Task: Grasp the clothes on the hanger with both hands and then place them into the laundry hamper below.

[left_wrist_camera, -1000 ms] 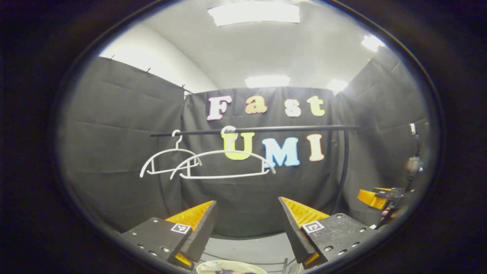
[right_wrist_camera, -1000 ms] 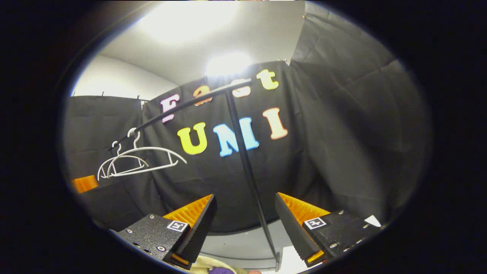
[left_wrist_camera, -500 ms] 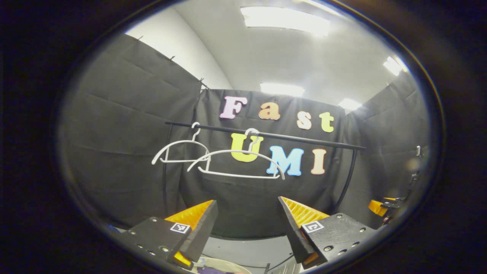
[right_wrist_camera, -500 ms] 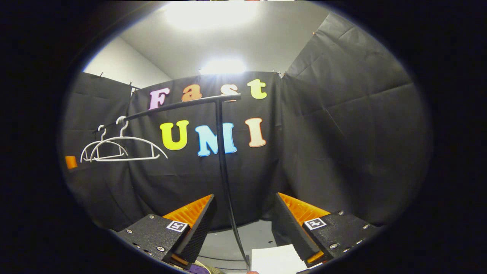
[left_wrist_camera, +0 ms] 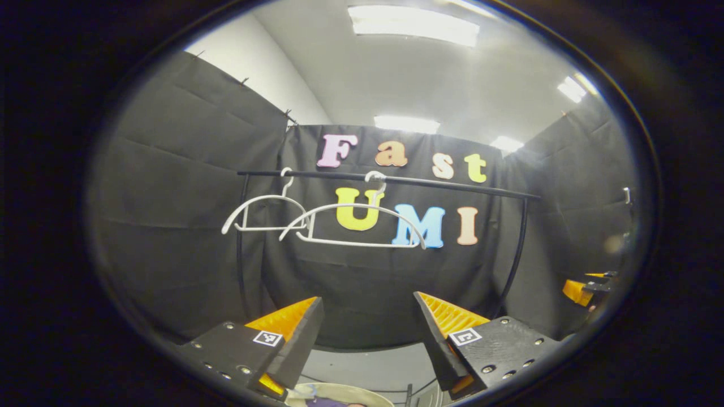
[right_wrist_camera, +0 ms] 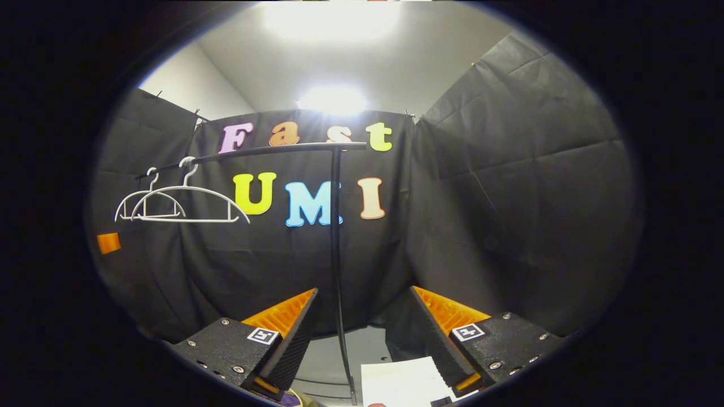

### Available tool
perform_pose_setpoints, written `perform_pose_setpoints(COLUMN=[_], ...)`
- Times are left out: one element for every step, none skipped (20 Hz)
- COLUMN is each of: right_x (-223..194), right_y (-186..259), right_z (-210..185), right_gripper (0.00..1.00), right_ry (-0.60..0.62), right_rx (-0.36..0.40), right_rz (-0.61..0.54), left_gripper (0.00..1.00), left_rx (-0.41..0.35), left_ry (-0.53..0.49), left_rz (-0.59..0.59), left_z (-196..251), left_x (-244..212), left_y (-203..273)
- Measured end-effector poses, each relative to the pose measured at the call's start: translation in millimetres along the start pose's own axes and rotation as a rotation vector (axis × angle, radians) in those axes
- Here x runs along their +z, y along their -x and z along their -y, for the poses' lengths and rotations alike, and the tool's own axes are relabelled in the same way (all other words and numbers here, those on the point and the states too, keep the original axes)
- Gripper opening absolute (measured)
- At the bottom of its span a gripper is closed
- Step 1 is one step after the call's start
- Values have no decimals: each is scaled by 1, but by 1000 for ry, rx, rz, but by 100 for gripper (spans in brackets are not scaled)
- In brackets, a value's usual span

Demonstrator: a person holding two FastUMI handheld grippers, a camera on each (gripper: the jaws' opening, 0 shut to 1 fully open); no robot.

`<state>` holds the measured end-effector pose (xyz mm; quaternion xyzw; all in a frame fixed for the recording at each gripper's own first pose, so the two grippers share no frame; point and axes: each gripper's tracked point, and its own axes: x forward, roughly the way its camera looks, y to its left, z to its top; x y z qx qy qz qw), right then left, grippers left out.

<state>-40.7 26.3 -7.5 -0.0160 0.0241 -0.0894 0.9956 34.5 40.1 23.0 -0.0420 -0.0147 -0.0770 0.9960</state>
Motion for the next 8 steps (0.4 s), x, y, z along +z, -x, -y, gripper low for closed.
perform_pose_setpoints(right_x=[1,3,3,3,2,1,1,0], right_y=[0,0,0,0,-1,0,1,2], right_z=[-3,-6,-9,-12,-14,-16,-19,-21], right_gripper=[95,95,95,95,95,95,95,91], right_ry=[-4,-7,-9,-8,-5,-1,4,8], right_rx=[1,2,4,4,3,6,14,17], right_rz=[5,10,15,18,18,15,10,8], left_gripper=[95,90,95,90,95,90,90,96], left_rx=[-14,-26,-37,-44,-46,-54,-69,-83], left_ry=[-12,-19,-23,-25,-25,-22,-19,-20], left_rz=[7,9,6,0,0,4,7,6], left_z=[3,4,6,9,9,12,16,20], left_x=[0,-1,-6,-9,-11,-10,-12,-12], left_y=[-3,-6,-9,-11,-12,-14,-13,-14])
